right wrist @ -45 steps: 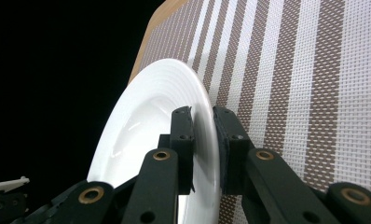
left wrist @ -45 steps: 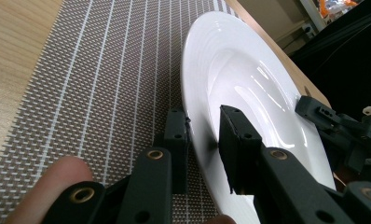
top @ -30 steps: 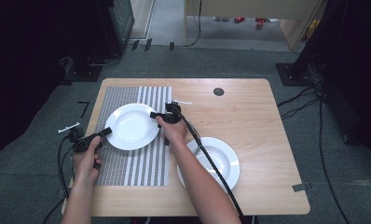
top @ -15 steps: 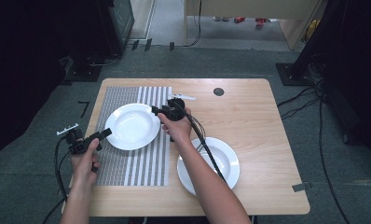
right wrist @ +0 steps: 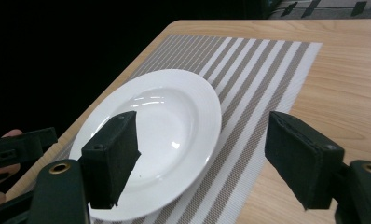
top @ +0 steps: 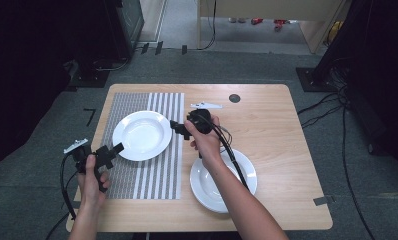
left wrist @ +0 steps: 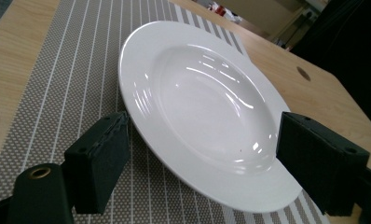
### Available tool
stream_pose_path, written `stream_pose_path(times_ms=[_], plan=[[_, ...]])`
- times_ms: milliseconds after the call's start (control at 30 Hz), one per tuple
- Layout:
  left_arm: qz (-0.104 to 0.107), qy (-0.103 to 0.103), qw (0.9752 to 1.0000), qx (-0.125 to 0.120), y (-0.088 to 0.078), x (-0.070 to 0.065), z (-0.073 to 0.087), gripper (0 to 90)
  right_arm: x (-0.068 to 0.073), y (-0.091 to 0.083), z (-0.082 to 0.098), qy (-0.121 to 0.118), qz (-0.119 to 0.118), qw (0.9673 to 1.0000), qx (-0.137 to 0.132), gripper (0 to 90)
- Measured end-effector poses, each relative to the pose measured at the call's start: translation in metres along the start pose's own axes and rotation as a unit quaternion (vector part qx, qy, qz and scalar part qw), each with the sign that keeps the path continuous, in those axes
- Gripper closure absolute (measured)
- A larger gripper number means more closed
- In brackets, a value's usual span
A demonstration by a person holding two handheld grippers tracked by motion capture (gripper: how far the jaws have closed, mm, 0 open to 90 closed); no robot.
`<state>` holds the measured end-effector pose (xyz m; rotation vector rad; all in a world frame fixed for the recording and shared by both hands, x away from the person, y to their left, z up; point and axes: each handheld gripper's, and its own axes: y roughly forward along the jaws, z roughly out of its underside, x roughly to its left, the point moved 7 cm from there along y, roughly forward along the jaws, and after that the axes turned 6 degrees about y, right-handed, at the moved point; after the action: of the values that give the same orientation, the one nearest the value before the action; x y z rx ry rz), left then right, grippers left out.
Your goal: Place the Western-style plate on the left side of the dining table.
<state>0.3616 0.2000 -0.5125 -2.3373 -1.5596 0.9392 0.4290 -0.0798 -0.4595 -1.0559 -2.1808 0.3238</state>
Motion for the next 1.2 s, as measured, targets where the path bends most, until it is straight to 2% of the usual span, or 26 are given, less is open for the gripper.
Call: stream_pose_path(times_ms=[167,300,500,667,867,1033,1167,1200], plan=[[-0.01,0.006,0.9999,0.003,-0.006,-0.003,0.006,17.5,-0.001,-0.015,0.004,-0.007,-0.001,1.0,0.001,24.8],[-0.028,0.024,0.9993,0.01,-0.012,-0.005,0.013,17.5,-0.004,-0.029,0.008,-0.018,0.005,0.9998,0.001,22.7],[-0.046,0.039,0.9981,0.013,-0.024,-0.005,0.023,17.5,-0.011,-0.05,0.013,-0.032,0.013,0.9994,-0.002,21.3],[-0.06,0.05,0.9967,0.018,-0.031,-0.004,0.032,17.5,-0.022,-0.067,0.021,-0.034,0.019,0.9993,-0.001,20.6],[-0.083,0.065,0.9939,0.031,-0.034,0.004,0.044,17.5,-0.044,-0.086,0.037,-0.031,0.036,0.9989,-0.006,20.4],[-0.114,0.089,0.9886,0.044,-0.036,0.009,0.054,17.4,-0.061,-0.101,0.049,-0.017,0.037,0.9991,-0.011,20.4],[-0.14,0.116,0.9814,0.062,-0.034,0.017,0.062,17.4,-0.074,-0.114,0.055,-0.009,0.042,0.9989,-0.016,20.5],[-0.14,0.116,0.9814,0.062,-0.034,0.017,0.062,17.4,-0.074,-0.114,0.055,-0.009,0.042,0.9989,-0.016,20.5]])
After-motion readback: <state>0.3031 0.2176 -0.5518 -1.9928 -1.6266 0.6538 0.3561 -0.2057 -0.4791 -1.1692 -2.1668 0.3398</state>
